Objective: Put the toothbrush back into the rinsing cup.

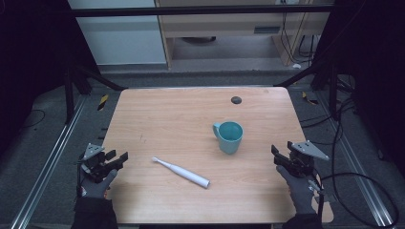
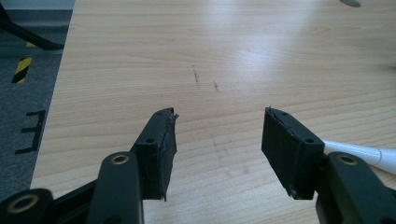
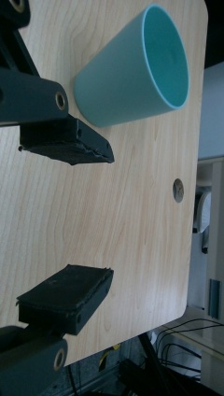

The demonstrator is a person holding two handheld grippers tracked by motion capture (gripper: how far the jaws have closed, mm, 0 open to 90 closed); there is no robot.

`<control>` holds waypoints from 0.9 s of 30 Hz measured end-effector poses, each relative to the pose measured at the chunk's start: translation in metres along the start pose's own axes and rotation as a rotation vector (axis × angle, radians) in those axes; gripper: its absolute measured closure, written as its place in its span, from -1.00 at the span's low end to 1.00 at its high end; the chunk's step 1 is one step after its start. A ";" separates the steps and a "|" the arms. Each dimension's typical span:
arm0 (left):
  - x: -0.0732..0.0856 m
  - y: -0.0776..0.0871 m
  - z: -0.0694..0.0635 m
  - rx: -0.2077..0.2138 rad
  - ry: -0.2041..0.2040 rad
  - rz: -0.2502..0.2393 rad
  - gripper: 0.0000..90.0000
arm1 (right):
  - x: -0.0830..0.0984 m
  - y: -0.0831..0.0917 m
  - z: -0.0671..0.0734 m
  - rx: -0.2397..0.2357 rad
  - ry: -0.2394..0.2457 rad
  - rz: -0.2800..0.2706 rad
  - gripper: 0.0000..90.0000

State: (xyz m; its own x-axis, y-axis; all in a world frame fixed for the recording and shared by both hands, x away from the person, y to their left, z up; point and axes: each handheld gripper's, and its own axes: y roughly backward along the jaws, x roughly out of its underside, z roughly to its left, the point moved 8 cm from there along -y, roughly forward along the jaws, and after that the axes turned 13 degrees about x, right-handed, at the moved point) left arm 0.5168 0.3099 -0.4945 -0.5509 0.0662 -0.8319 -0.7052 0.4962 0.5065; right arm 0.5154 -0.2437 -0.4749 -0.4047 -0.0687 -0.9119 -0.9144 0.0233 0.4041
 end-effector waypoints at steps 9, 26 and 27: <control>0.001 0.000 0.001 -0.017 -0.026 -0.008 0.13 | -0.006 0.009 0.020 -0.091 0.062 0.004 -0.04; 0.001 -0.002 -0.006 -0.044 -0.042 0.010 0.39 | -0.012 0.028 0.100 -0.308 0.162 0.031 0.55; 0.001 -0.001 -0.006 -0.043 -0.043 0.008 0.41 | -0.011 0.028 0.106 -0.319 0.167 0.037 0.59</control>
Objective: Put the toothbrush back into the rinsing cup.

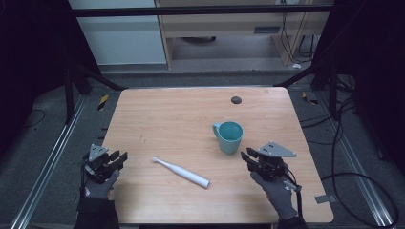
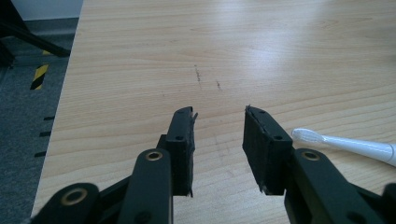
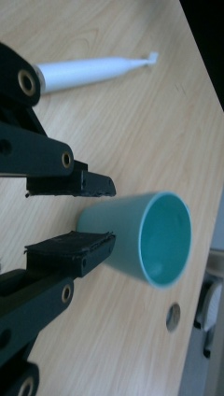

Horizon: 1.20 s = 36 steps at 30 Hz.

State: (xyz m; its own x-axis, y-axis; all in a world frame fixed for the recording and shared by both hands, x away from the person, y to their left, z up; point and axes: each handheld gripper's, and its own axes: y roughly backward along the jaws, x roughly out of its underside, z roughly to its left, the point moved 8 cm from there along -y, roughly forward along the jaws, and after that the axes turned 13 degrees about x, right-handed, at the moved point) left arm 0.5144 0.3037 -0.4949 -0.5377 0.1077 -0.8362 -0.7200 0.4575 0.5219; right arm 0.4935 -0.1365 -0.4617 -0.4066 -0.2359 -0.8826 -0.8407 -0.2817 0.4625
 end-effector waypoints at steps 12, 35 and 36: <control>0.001 0.001 0.001 -0.019 -0.017 0.012 0.64 | 0.006 -0.021 0.052 -0.127 0.048 0.076 0.90; 0.000 0.003 0.003 -0.032 -0.026 0.007 0.85 | 0.044 -0.055 0.107 -0.222 0.124 0.219 1.00; 0.000 0.003 0.003 -0.033 -0.026 0.007 0.86 | 0.045 -0.055 0.108 -0.225 0.127 0.223 1.00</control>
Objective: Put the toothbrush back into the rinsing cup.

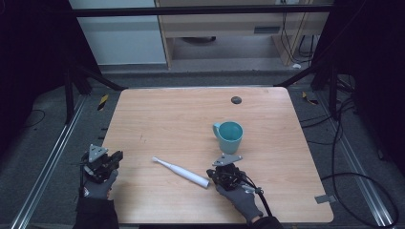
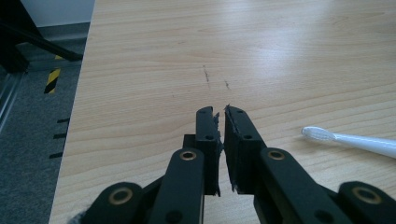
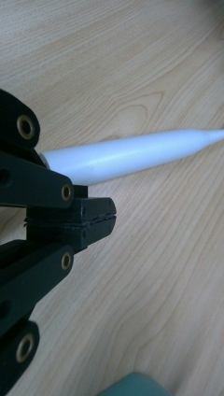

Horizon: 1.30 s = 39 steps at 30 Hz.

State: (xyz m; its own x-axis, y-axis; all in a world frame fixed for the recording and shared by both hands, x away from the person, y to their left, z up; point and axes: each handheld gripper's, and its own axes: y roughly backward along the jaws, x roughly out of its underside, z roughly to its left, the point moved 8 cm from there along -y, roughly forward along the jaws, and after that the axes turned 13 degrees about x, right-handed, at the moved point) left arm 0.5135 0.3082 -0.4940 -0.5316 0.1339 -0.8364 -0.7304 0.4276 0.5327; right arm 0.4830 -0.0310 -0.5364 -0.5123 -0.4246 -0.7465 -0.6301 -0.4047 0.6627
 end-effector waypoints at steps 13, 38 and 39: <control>0.001 0.001 0.001 -0.004 0.009 0.004 0.98 | 0.003 -0.002 0.005 -0.013 0.017 0.013 1.00; 0.001 0.001 0.003 -0.004 0.021 0.001 0.86 | -0.019 0.018 0.007 -0.036 -0.028 -0.082 0.25; 0.001 0.000 0.003 -0.001 0.023 0.002 0.85 | -0.018 0.015 0.011 -0.038 -0.022 -0.076 0.20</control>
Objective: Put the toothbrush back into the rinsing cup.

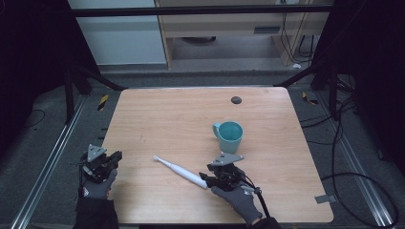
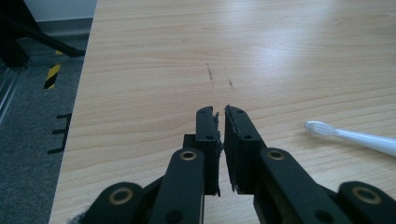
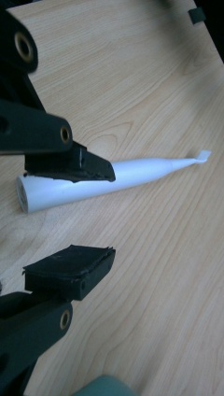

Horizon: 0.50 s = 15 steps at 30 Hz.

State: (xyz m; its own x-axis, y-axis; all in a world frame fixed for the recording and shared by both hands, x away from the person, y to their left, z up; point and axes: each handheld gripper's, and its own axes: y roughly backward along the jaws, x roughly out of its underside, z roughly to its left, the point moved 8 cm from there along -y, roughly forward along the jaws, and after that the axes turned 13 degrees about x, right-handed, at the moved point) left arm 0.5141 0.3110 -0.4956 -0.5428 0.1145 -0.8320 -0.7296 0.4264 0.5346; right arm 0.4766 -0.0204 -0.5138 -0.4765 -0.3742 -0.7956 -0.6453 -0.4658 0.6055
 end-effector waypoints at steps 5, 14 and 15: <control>-0.001 -0.001 -0.002 0.005 -0.006 0.000 0.83 | 0.003 -0.008 0.008 -0.005 0.021 0.013 0.14; -0.001 -0.002 -0.002 0.010 -0.006 0.002 0.83 | 0.013 -0.021 0.019 -0.010 0.062 0.052 0.10; -0.001 -0.002 -0.002 0.009 -0.006 0.002 0.83 | 0.014 -0.023 0.019 -0.008 0.068 0.055 0.10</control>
State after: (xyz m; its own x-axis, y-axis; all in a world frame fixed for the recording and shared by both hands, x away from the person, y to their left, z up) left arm 0.5151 0.3087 -0.4960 -0.5417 0.1211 -0.8318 -0.7246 0.4343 0.5351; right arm 0.4729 0.0005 -0.5389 -0.4692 -0.4524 -0.7584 -0.6143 -0.4498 0.6484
